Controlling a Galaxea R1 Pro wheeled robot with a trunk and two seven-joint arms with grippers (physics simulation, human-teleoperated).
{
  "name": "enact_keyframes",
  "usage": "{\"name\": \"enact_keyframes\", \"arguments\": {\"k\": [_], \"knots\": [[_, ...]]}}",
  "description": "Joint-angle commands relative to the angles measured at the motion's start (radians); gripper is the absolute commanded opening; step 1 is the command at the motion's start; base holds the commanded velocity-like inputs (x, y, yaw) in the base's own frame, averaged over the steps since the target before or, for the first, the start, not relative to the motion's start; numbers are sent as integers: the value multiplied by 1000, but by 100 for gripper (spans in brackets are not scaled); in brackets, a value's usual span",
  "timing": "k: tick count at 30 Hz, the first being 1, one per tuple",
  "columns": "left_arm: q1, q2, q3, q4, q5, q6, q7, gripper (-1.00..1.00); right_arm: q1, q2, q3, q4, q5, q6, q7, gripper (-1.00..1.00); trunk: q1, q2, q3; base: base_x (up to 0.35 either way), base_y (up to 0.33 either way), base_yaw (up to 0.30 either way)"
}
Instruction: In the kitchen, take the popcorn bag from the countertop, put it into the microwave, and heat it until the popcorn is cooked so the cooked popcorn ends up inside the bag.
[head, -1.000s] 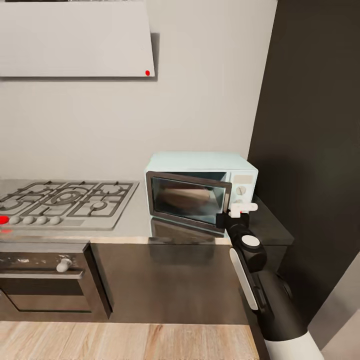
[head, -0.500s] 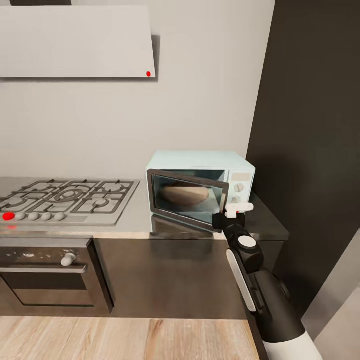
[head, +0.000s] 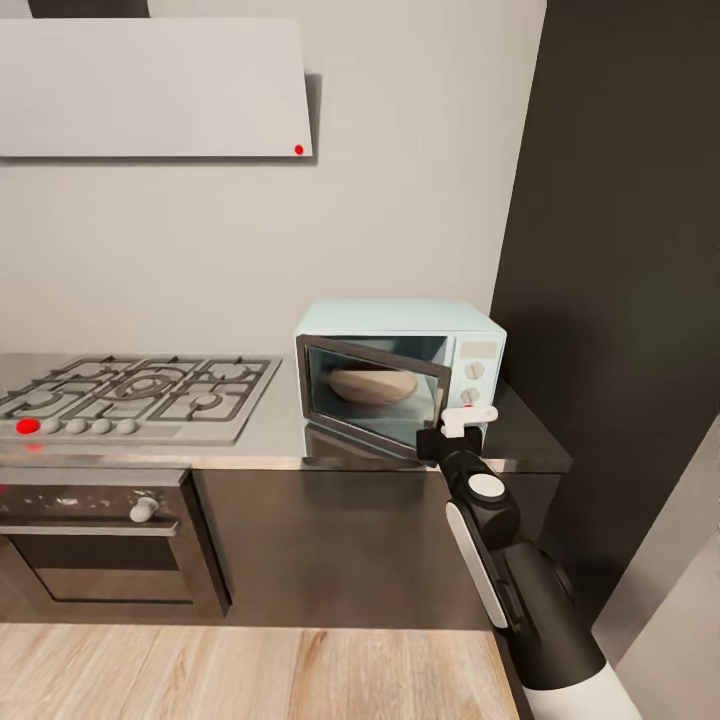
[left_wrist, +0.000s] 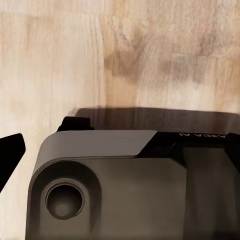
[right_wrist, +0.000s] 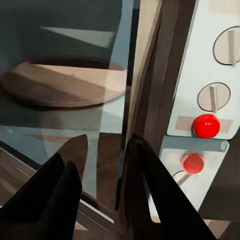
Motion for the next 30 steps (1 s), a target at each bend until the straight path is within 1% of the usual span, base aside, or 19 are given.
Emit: {"name": "enact_keyframes", "arguments": {"k": [1,15,16,25,30], "knots": [[0,-1,6,0,2,-3,-1,100,-1,0,-87,-1,20,10,4,-100,0,-1,-1,-2,0,0],[0,-1,6,0,1,-3,-1,100,2,0,-86,-3,20,10,3,-100,0,-1,-1,0,0,0],[0,-1,6,0,2,-3,-1,100,2,0,-87,-3,20,10,3,100,0,-1,-1,0,0,0],[-2,-1,5,0,1,-3,-1,100,1,0,-87,-3,20,10,4,100,0,-1,-1,-6,0,0],[-1,-1,5,0,1,-3,-1,100,1,0,-87,-3,20,10,4,100,0,-1,-1,-192,0,0]]}}
